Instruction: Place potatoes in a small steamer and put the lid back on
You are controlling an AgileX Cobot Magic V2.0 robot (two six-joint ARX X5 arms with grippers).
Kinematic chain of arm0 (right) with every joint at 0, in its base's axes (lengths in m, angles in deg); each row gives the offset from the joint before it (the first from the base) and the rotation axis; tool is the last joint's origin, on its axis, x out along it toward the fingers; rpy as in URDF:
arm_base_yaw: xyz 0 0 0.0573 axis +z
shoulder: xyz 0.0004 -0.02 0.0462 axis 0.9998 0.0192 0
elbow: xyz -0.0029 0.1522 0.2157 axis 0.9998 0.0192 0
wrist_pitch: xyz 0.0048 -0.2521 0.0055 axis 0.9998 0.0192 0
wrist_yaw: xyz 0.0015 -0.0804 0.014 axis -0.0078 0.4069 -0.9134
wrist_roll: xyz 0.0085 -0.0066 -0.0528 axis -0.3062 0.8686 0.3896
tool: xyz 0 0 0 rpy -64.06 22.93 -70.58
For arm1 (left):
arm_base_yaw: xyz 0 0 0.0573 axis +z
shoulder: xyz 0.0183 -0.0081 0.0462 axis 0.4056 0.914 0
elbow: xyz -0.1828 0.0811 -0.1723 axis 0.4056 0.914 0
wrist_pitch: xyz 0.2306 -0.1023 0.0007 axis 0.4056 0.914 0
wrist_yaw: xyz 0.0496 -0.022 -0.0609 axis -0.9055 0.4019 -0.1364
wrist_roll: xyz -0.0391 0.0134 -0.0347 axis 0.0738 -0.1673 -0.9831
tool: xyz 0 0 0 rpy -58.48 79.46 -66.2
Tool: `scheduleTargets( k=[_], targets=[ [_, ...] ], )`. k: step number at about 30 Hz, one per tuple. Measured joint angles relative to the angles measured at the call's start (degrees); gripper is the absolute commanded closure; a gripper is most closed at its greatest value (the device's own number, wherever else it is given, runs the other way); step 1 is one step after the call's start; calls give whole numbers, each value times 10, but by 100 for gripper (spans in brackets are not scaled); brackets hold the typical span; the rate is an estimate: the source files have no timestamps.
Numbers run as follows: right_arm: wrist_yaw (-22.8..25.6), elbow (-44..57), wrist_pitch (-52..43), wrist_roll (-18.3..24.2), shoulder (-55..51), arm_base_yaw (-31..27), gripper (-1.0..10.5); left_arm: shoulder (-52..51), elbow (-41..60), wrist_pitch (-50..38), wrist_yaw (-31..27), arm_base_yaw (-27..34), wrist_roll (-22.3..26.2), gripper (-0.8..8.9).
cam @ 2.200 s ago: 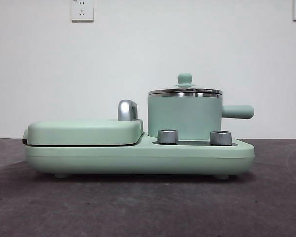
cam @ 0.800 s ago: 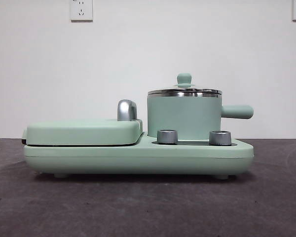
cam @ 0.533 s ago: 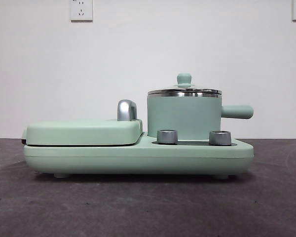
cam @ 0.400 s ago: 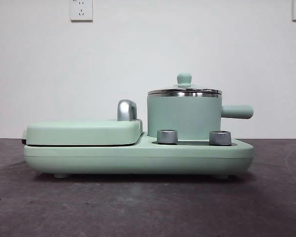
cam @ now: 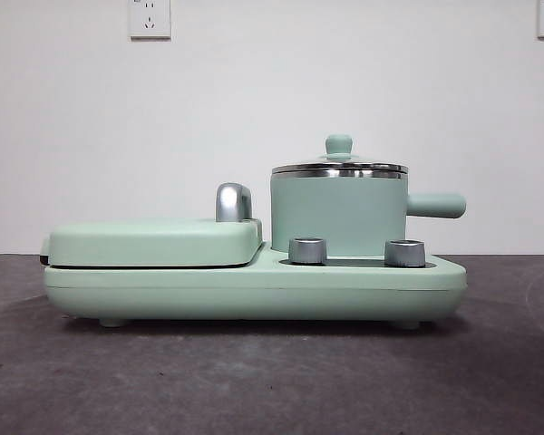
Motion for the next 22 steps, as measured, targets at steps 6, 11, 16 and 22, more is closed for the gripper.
scheduleTargets(
  k=[6,11,16,22],
  targets=[
    [-9,10,-13,3,-2,0,932,0,0,-1,0,0,0,809],
    [-37,17,-30,5,-2,0,932,0,0,-1,0,0,0,808],
    [-52,18,-34,6,-2,0,932,0,0,-1,0,0,0,809],
    [-52,19,-36,6,-2,0,932,0,0,-1,0,0,0,809]
  ],
)
